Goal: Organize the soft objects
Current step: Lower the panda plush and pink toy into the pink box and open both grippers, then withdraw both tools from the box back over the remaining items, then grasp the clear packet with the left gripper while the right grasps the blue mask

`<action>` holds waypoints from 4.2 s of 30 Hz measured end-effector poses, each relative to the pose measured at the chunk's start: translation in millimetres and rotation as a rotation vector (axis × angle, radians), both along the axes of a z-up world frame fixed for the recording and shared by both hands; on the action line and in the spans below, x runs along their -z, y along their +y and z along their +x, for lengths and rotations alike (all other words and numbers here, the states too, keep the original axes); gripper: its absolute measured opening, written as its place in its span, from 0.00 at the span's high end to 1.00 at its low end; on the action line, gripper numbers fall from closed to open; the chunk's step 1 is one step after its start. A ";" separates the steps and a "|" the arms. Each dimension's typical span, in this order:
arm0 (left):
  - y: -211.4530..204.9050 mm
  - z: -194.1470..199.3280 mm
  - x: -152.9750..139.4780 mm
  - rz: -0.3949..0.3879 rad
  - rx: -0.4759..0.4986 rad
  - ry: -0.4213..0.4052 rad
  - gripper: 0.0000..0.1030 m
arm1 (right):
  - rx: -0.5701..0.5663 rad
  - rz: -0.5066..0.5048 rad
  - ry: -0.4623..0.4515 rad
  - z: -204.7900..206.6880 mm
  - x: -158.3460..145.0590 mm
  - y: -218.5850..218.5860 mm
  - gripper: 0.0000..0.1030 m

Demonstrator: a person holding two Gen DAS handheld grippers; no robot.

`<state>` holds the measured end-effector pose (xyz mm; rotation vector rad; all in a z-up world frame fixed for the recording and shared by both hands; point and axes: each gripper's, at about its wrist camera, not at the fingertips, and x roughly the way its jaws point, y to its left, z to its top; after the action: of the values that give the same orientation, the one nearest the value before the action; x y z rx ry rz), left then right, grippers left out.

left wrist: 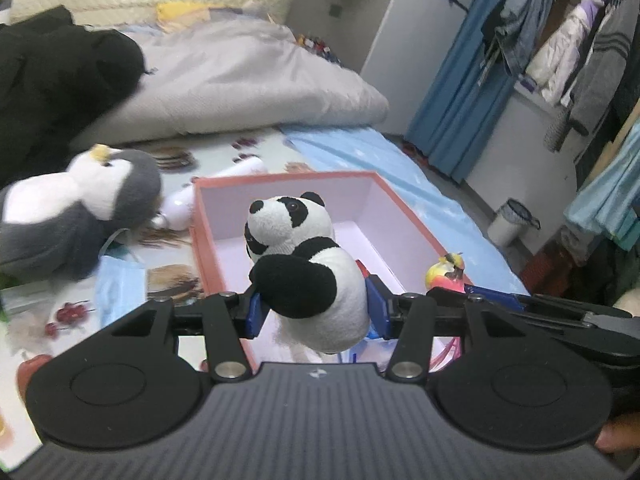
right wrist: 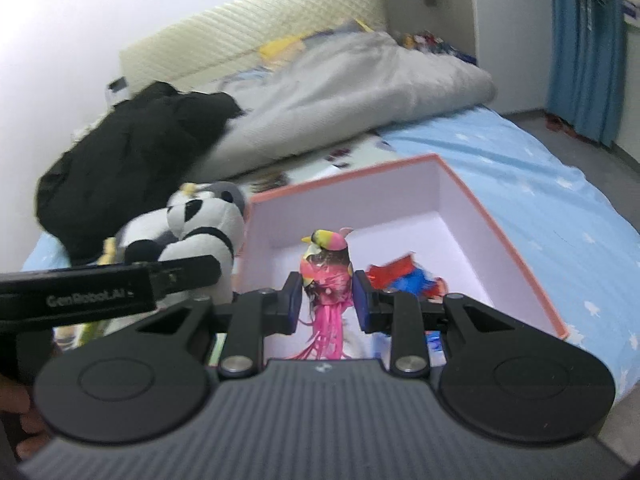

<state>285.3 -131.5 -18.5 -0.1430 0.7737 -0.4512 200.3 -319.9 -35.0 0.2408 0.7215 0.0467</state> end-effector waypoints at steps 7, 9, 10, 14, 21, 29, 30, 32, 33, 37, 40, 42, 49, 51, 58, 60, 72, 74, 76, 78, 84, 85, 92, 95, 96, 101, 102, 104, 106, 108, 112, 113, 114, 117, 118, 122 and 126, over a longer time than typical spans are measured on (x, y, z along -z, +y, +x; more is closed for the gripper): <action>-39.0 43.5 37.4 0.050 0.049 0.086 0.45 | 0.035 0.008 0.102 30.6 39.5 -29.6 0.70; -46.1 53.4 47.5 0.062 0.055 0.103 0.45 | 0.039 0.015 0.129 39.3 51.0 -35.5 0.70; -48.1 57.8 52.2 0.067 0.053 0.111 0.45 | 0.039 0.019 0.139 43.9 56.3 -37.9 0.70; -52.0 77.3 72.4 0.075 0.044 0.158 0.45 | 0.041 0.034 0.178 56.0 73.5 -44.6 0.69; -45.8 84.3 85.2 0.077 0.017 0.177 0.44 | 0.051 0.055 0.207 69.7 82.4 -45.2 0.68; -33.3 68.4 64.3 0.083 0.013 0.136 0.42 | 0.052 0.065 0.205 55.5 72.4 -40.3 0.65; -31.2 64.0 59.4 0.083 0.013 0.127 0.42 | 0.054 0.064 0.197 52.5 68.6 -39.1 0.65; -27.6 53.6 47.2 0.083 0.015 0.099 0.42 | 0.054 0.062 0.179 45.1 59.9 -35.8 0.65; -25.0 47.7 40.5 0.082 0.015 0.084 0.42 | 0.052 0.058 0.167 39.8 54.3 -33.2 0.65; -12.4 21.6 15.0 0.070 0.019 0.032 0.42 | 0.048 0.054 0.118 19.4 34.3 -23.8 0.65; 1.7 -1.0 -2.7 0.063 0.010 -0.007 0.42 | 0.044 0.065 0.073 0.6 19.1 -15.2 0.65; 11.4 -16.7 -12.0 0.058 0.004 -0.025 0.42 | 0.037 0.067 0.052 -12.1 10.4 -7.5 0.65; 44.2 -73.4 -32.9 0.054 -0.022 -0.087 0.42 | 0.030 0.084 -0.013 -57.1 -7.0 13.8 0.65; 55.2 -88.1 -36.5 0.038 -0.035 -0.095 0.41 | 0.021 0.075 -0.028 -68.8 -10.4 20.6 0.65; 85.6 -137.7 -39.4 0.035 -0.069 -0.126 0.39 | -0.013 0.068 -0.065 -104.2 -13.1 45.6 0.65; 95.5 -152.7 -39.0 0.032 -0.084 -0.136 0.38 | -0.030 0.069 -0.071 -113.3 -12.2 52.9 0.65; 154.6 -215.6 -18.0 0.050 -0.188 -0.127 0.33 | -0.126 0.058 -0.067 -157.5 7.8 101.5 0.65; 166.2 -223.4 -12.1 0.045 -0.216 -0.118 0.33 | -0.148 0.053 -0.063 -162.0 11.1 109.7 0.65; 175.8 -226.7 -7.2 0.031 -0.242 -0.105 0.33 | -0.168 0.043 -0.064 -165.3 13.5 118.3 0.65; 185.4 -232.1 -1.9 0.025 -0.265 -0.095 0.33 | -0.191 0.038 -0.061 -167.8 15.6 126.5 0.65; 200.7 -242.3 15.9 0.037 -0.296 -0.067 0.33 | -0.232 0.034 -0.054 -171.6 24.6 144.7 0.65; 203.1 -242.7 19.1 0.034 -0.299 -0.060 0.33 | -0.235 0.032 -0.048 -172.0 27.1 147.4 0.65; 216.0 -241.4 39.6 0.046 -0.332 -0.041 0.33 | -0.275 0.017 -0.018 -170.0 44.9 164.4 0.64; 221.5 -235.3 45.6 0.035 -0.345 -0.030 0.33 | -0.289 0.011 -0.013 -166.2 49.0 167.4 0.64; 222.0 -231.9 47.1 0.034 -0.349 -0.027 0.33 | -0.290 0.008 -0.015 -164.3 49.7 168.2 0.64; 226.1 -212.0 53.9 0.036 -0.353 -0.024 0.33 | -0.299 -0.005 -0.019 -150.8 52.7 173.7 0.64; 227.2 -206.3 55.4 0.038 -0.355 -0.022 0.33 | -0.300 -0.004 -0.016 -146.7 54.1 175.1 0.62; 228.4 -197.4 58.1 0.044 -0.358 -0.021 0.33 | -0.302 0.000 -0.016 -138.8 57.0 177.7 0.57; 229.7 -187.0 62.3 0.061 -0.354 -0.021 0.33 | -0.302 -0.005 -0.016 -130.1 61.0 181.3 0.56; 231.9 -177.7 67.8 0.073 -0.350 -0.011 0.33 | -0.312 -0.008 -0.021 -121.9 64.7 186.1 0.56; 240.3 -155.9 80.2 0.095 -0.356 0.004 0.31 | -0.316 -0.012 -0.015 -104.1 73.5 193.8 0.56; 243.3 -150.9 83.7 0.092 -0.361 0.011 0.31 | -0.321 -0.013 -0.013 -99.5 76.0 195.5 0.56; 245.9 -145.0 87.3 0.090 -0.368 0.020 0.31 | -0.328 -0.017 -0.010 -94.4 79.1 197.7 0.56; 252.6 -128.2 96.9 0.098 -0.383 0.027 0.31 | -0.341 -0.024 -0.001 -79.9 87.5 202.9 0.55; 254.6 -122.5 99.9 0.099 -0.388 0.028 0.30 | -0.347 -0.023 0.003 -75.1 90.4 204.1 0.53; 262.1 -99.1 113.5 0.100 -0.407 0.045 0.30 | -0.372 -0.027 0.015 -53.9 102.0 212.0 0.45; 267.6 -72.9 126.8 0.101 -0.422 0.061 0.30 | -0.377 -0.027 0.028 -27.7 115.0 221.3 0.38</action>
<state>212.4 136.1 -145.4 -0.2209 0.7998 -0.0080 172.7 -98.6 -150.0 0.0772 0.7878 0.3929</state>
